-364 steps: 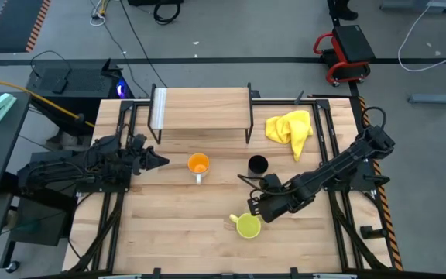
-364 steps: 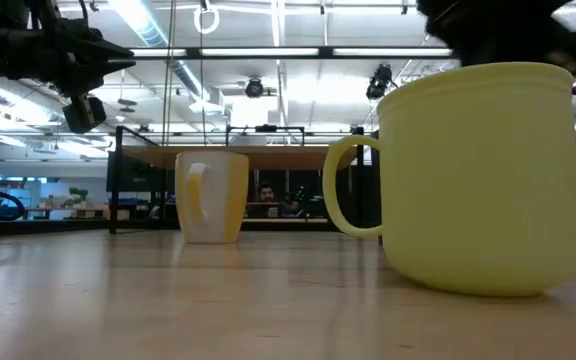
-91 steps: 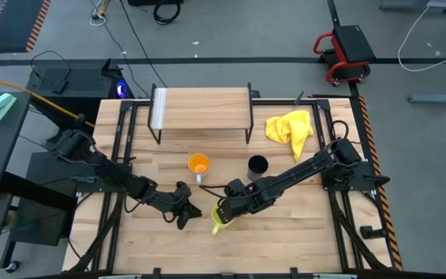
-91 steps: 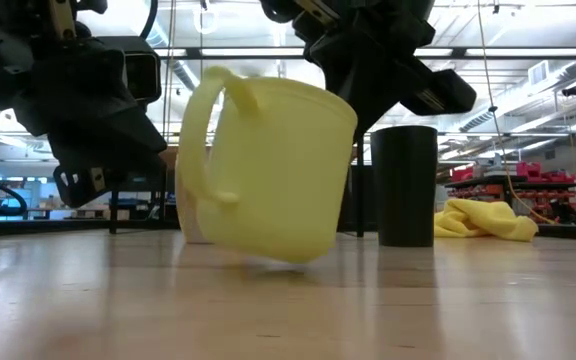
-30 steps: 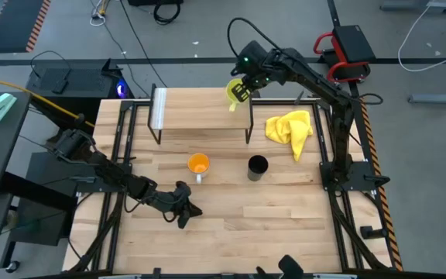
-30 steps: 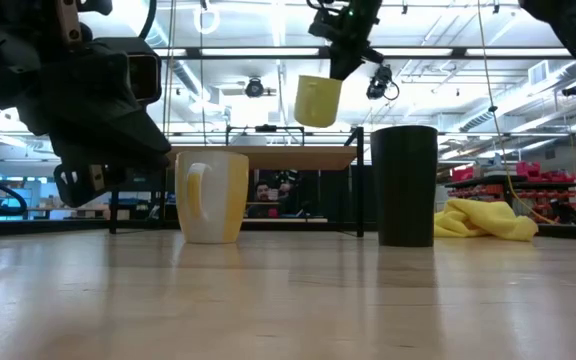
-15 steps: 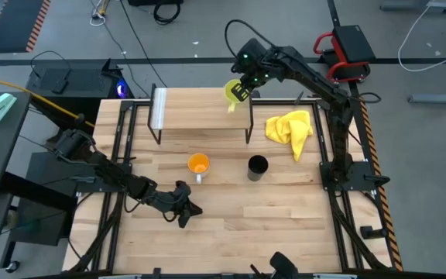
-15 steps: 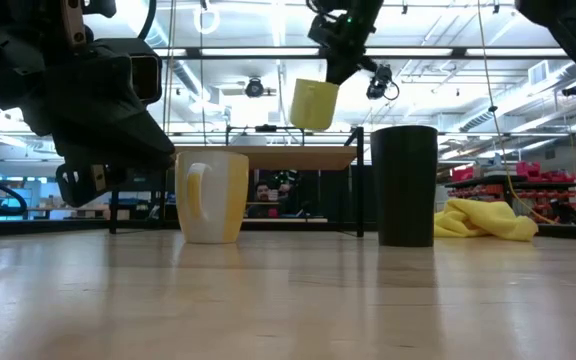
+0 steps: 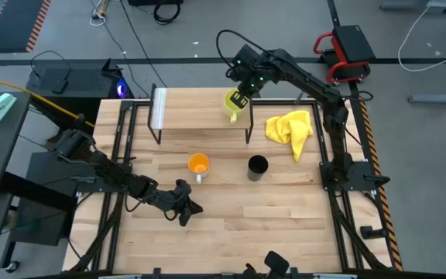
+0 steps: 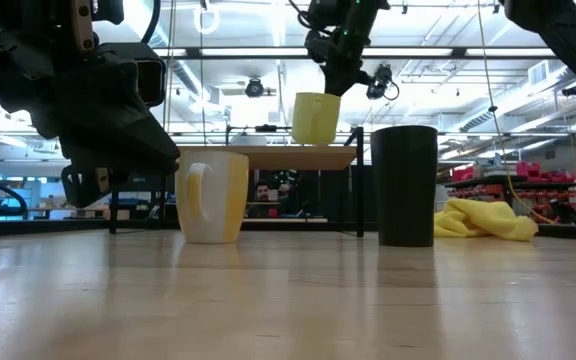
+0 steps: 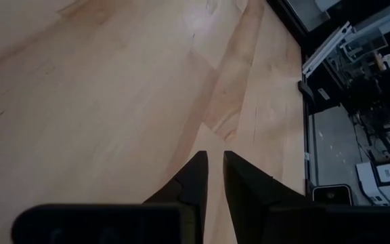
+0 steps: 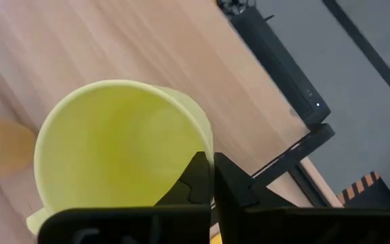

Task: Stack small to large cups/mugs on shelf
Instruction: Put the yellow mug on the shelf

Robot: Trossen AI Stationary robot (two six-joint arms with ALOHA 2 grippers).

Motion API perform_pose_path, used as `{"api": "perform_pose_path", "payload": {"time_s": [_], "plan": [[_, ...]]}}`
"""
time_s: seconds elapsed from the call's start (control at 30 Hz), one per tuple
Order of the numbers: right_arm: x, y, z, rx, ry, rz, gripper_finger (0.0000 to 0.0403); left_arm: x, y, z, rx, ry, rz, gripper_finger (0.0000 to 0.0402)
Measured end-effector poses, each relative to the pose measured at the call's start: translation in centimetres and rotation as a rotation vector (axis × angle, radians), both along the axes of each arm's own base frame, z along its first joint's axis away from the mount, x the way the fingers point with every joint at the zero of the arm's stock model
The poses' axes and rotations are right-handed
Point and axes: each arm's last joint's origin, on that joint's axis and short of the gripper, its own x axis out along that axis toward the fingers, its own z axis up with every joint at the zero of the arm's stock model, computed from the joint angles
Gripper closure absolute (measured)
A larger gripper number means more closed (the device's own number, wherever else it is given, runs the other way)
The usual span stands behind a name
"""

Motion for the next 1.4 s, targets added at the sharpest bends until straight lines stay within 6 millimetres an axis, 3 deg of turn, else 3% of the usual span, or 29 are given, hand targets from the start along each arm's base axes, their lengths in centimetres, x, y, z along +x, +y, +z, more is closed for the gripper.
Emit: {"api": "perform_pose_path", "payload": {"time_s": [0.17, 0.57, 1.4], "plan": [[0.5, -0.4, -1.0, 0.015, 0.026, 0.009, 0.0398, 0.0, 0.0, 0.0, 0.002, 0.004, 0.001, 0.0347], [0.6, -0.9, -1.2, 0.016, 0.019, 0.019, 0.0395, 0.0, 0.1, 0.0, 0.002, 0.005, 0.002, 0.0349], [0.9, -1.3, -1.0, -0.024, -0.017, -0.001, 0.032, 0.0, 0.1, -0.1, 0.001, 0.006, 0.003, 0.0339]]}}
